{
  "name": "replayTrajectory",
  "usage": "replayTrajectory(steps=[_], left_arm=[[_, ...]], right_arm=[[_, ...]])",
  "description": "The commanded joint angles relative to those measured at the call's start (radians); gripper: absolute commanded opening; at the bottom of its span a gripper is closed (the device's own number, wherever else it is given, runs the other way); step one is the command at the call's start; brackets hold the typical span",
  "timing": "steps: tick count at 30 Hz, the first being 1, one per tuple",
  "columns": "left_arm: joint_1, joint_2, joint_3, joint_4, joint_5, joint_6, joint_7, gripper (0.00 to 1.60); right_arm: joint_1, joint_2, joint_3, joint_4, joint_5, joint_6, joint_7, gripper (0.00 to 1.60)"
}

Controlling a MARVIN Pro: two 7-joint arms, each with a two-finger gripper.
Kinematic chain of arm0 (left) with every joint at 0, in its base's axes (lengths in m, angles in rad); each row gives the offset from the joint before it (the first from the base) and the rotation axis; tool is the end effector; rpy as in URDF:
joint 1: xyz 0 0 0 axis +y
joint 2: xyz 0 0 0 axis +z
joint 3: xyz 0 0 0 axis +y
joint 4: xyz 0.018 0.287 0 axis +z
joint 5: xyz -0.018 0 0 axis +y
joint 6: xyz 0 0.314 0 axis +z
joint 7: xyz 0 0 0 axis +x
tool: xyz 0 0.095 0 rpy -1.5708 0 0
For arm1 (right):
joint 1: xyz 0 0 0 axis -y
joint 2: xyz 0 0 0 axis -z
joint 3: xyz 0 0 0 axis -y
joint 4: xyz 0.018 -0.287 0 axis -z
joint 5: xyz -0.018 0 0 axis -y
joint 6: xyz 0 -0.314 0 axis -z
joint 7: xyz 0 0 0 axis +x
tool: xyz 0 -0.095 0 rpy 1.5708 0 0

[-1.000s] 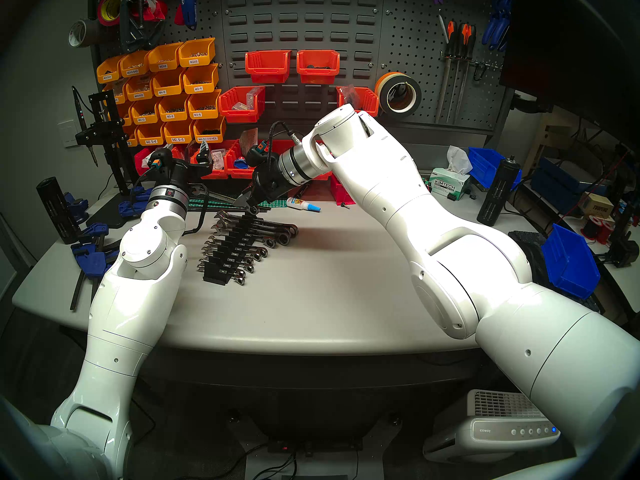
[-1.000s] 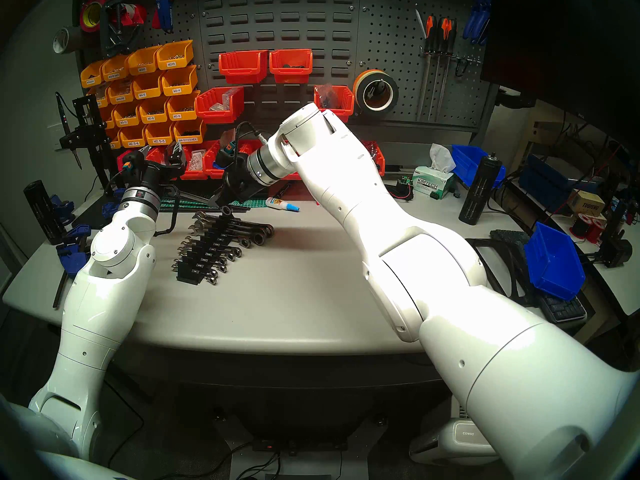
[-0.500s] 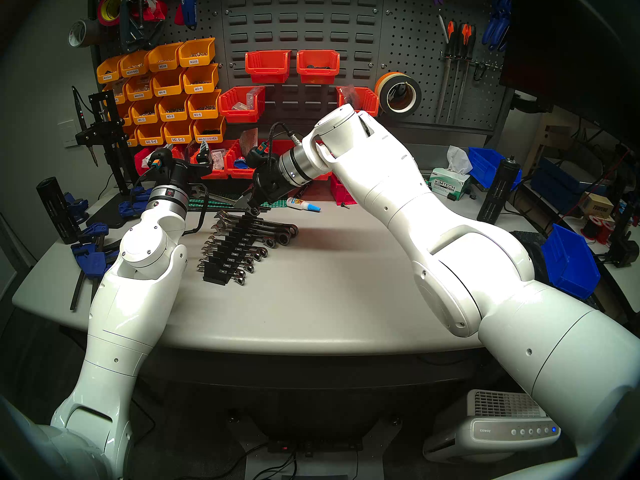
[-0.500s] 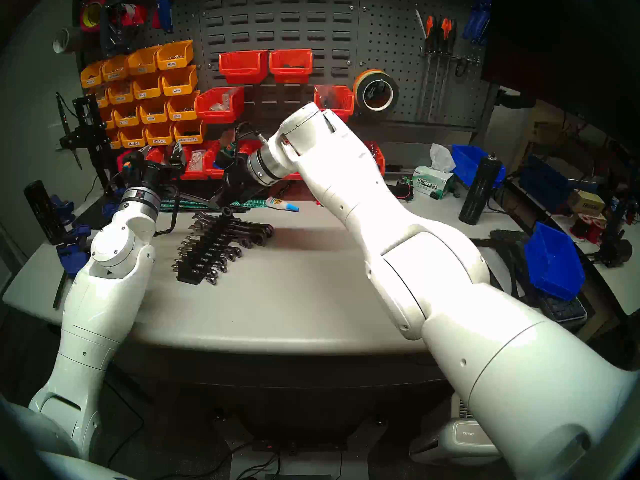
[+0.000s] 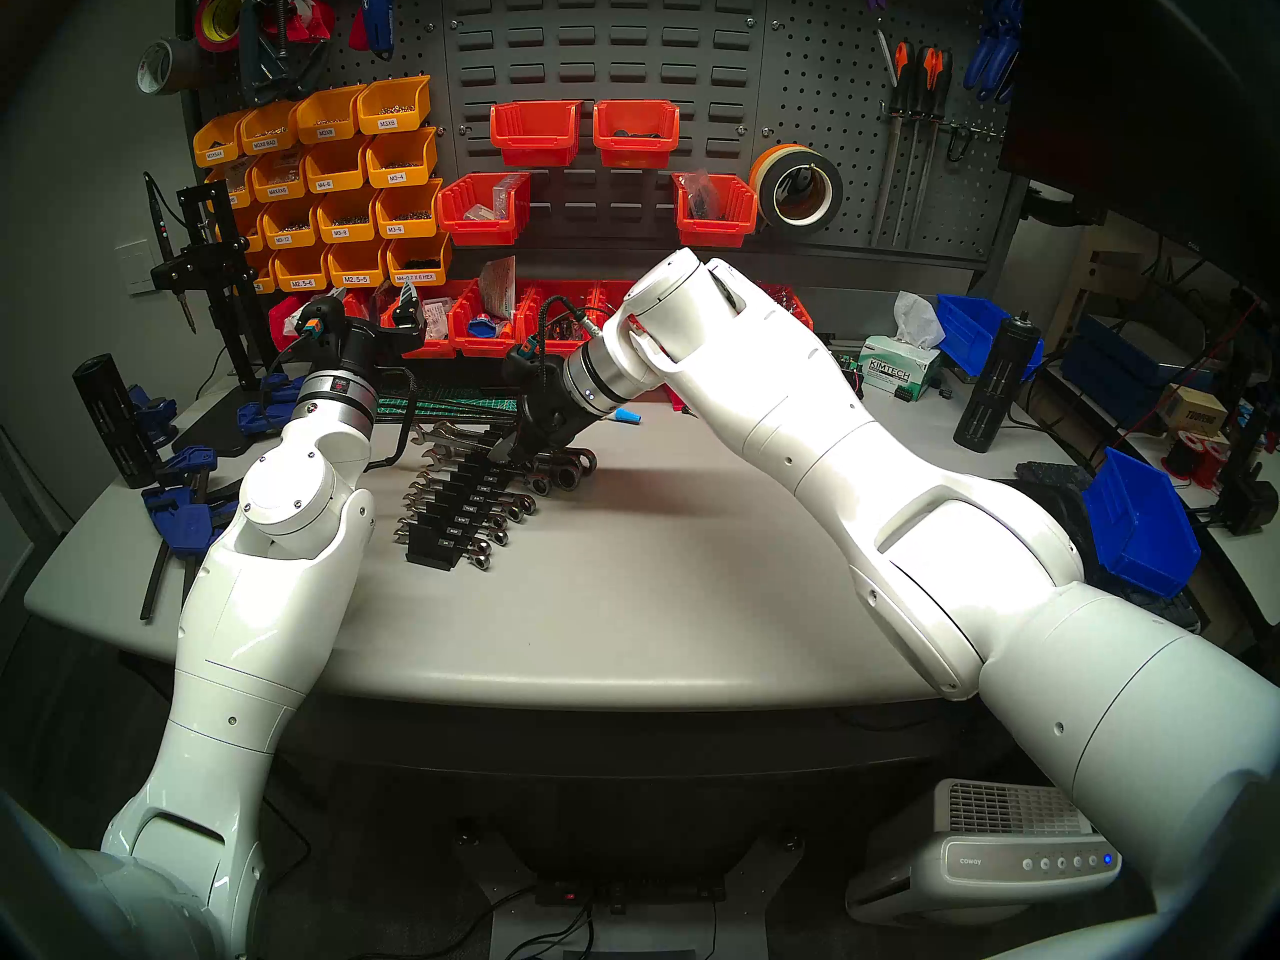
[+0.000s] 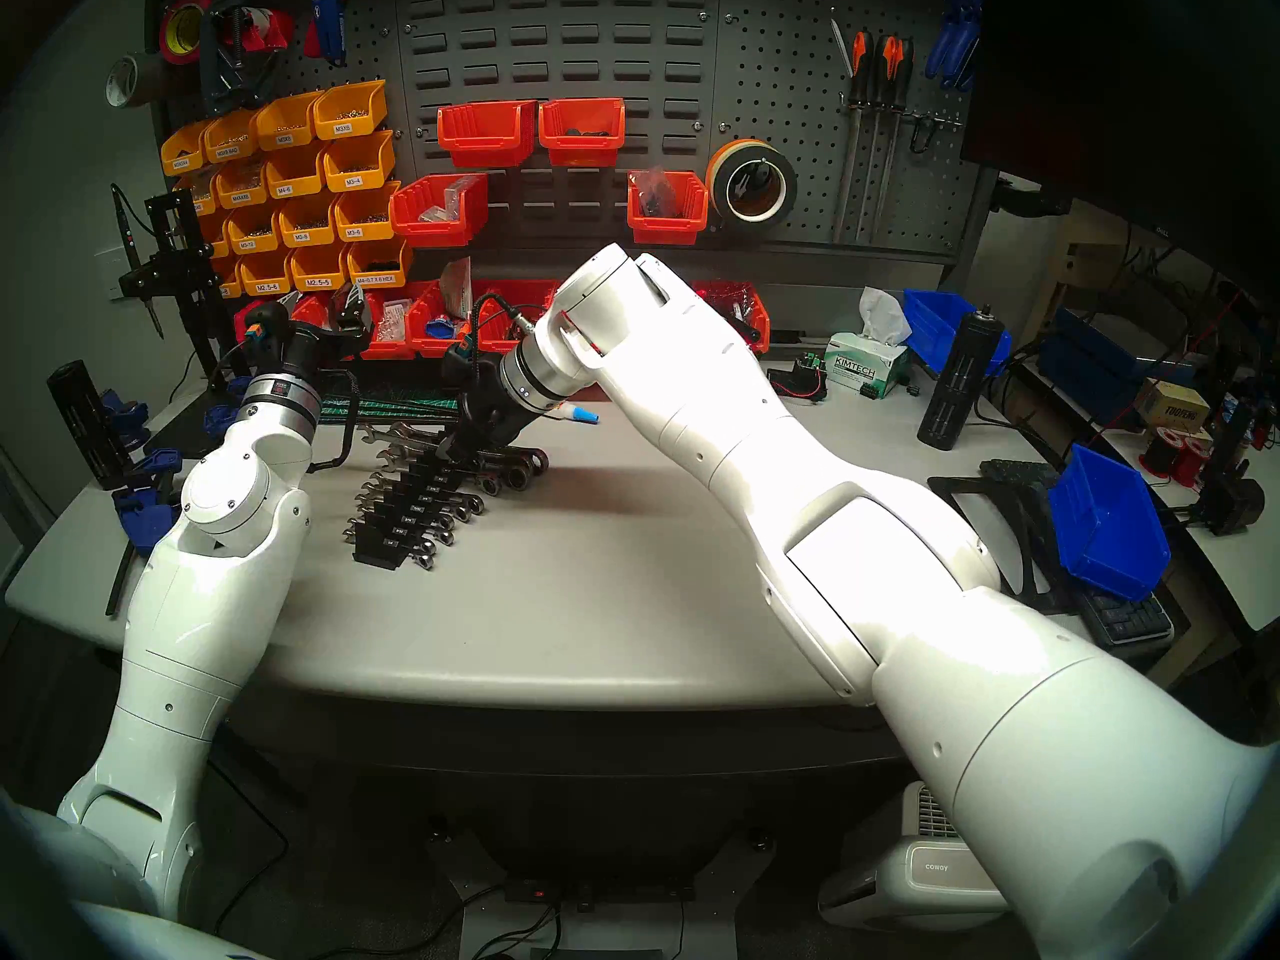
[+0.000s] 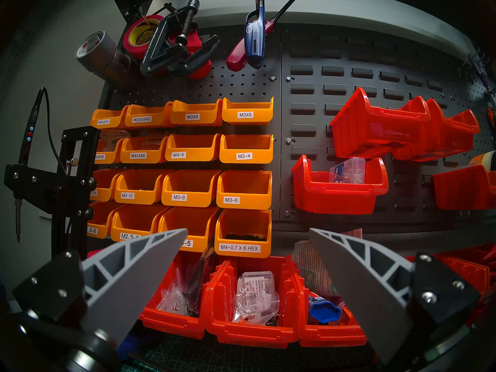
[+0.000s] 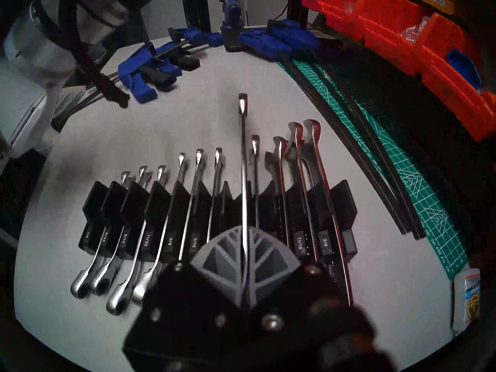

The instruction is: Put the wrenches on the table into the correct slot in the case

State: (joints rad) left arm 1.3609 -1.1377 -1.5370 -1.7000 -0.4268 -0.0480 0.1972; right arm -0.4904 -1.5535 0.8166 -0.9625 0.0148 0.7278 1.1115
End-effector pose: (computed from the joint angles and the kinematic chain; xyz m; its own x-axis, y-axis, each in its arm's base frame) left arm 0.4635 0.1115 -0.1369 -0.3533 0.0043 0.9355 0.1037 -0.9936 0.0438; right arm 0.5306 0.2422 -0.1217 0.1424 0.6618 0.7361 0.9813 -0.1916 -0.0176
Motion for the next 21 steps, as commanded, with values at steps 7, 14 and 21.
replayTrajectory(steps=[7,14,21], left_arm=[[-0.032,0.001,-0.008,-0.028,0.0,-0.011,0.0,1.6],[-0.032,0.001,-0.008,-0.028,0.0,-0.011,0.0,1.6],[-0.032,0.001,-0.008,-0.028,0.0,-0.011,0.0,1.6]], right_arm=[[0.041,0.065,-0.034,-0.087,0.101,0.032,0.084,0.0],[0.049,0.08,-0.068,-0.092,0.147,0.037,0.07,0.0],[0.063,0.081,-0.092,-0.081,0.182,0.027,0.056,0.0]])
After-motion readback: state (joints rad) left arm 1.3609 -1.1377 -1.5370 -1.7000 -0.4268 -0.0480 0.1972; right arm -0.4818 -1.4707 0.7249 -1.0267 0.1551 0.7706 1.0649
